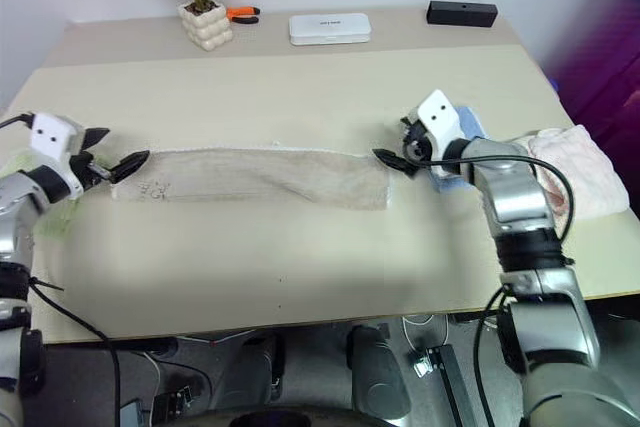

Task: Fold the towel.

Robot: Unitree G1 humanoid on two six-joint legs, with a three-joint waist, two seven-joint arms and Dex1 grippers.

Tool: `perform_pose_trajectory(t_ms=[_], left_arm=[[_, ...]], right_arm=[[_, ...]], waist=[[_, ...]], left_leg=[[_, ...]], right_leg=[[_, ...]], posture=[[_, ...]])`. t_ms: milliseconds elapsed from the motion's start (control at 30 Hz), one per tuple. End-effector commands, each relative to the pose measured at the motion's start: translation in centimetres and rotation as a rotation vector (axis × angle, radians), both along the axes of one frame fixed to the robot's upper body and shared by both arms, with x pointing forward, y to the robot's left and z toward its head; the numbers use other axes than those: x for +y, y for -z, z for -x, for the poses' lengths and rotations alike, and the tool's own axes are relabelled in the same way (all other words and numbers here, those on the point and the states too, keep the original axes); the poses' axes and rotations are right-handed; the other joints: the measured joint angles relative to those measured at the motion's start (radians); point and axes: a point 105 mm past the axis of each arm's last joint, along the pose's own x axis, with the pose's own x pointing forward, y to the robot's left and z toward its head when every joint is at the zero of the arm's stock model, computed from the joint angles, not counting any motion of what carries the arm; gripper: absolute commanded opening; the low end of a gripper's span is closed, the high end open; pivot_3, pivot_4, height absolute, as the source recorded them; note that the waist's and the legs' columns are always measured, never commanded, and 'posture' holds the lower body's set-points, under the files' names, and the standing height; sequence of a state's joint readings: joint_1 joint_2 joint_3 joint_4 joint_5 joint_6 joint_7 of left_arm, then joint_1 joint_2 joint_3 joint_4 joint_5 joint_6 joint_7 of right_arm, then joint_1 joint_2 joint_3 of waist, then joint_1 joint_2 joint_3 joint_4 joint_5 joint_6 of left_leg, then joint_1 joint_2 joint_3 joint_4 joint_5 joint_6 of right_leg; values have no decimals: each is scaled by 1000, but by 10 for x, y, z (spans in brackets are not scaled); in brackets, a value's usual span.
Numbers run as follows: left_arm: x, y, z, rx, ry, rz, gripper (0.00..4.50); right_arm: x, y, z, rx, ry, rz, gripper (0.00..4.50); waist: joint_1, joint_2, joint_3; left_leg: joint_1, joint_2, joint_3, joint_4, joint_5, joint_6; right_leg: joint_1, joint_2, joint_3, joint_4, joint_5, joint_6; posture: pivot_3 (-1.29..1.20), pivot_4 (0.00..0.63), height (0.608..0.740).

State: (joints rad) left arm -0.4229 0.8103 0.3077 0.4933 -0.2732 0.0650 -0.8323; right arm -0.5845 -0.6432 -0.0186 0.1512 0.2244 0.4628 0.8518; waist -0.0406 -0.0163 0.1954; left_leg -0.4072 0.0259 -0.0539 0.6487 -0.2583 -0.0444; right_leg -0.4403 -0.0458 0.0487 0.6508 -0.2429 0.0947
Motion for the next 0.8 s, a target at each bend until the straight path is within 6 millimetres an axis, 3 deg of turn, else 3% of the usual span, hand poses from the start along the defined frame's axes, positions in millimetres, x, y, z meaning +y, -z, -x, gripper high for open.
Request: perform_pose_trajectory(t_ms=[33,167,200,300,433,533,800], left_arm=[[-9,-19,12,-62,27,6,4465],[-62,1,33,10,215,-69,4465],[-93,13,42,43,317,-88,4465],[-150,29,65,75,504,-80,4465],[-196,33,81,74,642,-15,4465],[-208,32,84,76,672,8,4465],[-201,35,82,91,651,-8,4465]], right_arm=[[5,-19,27,6,-22,-104,4500],[10,-14,59,109,-2,-237,4500],[15,-9,71,159,-3,-306,4500],[26,3,95,275,10,-426,4500],[38,35,105,448,152,-543,4500],[43,48,105,525,260,-620,4500],[37,65,83,659,511,-819,4500]], waist=[[0,0,0],[0,0,0],[1,0,0],[7,0,0],[11,-1,-1],[4,0,-1],[-1,1,-2]], left_leg=[[0,0,0,0,0,0],[2,0,-1,0,0,0],[3,0,-1,0,0,0],[11,0,-1,-1,0,0],[15,1,-1,-1,0,0],[16,1,-1,-1,0,0],[16,1,-1,-2,0,0]], right_leg=[[0,0,0,1,0,0],[2,0,0,1,0,0],[4,0,0,1,0,0],[12,0,0,-2,-1,0],[16,1,0,-2,-1,-1],[16,2,1,-1,-1,-1],[15,3,1,-2,-1,-1]], posture=[[0,150,737],[0,150,737],[0,150,737],[0,150,737],[0,150,737],[0,150,737],[0,150,737]])
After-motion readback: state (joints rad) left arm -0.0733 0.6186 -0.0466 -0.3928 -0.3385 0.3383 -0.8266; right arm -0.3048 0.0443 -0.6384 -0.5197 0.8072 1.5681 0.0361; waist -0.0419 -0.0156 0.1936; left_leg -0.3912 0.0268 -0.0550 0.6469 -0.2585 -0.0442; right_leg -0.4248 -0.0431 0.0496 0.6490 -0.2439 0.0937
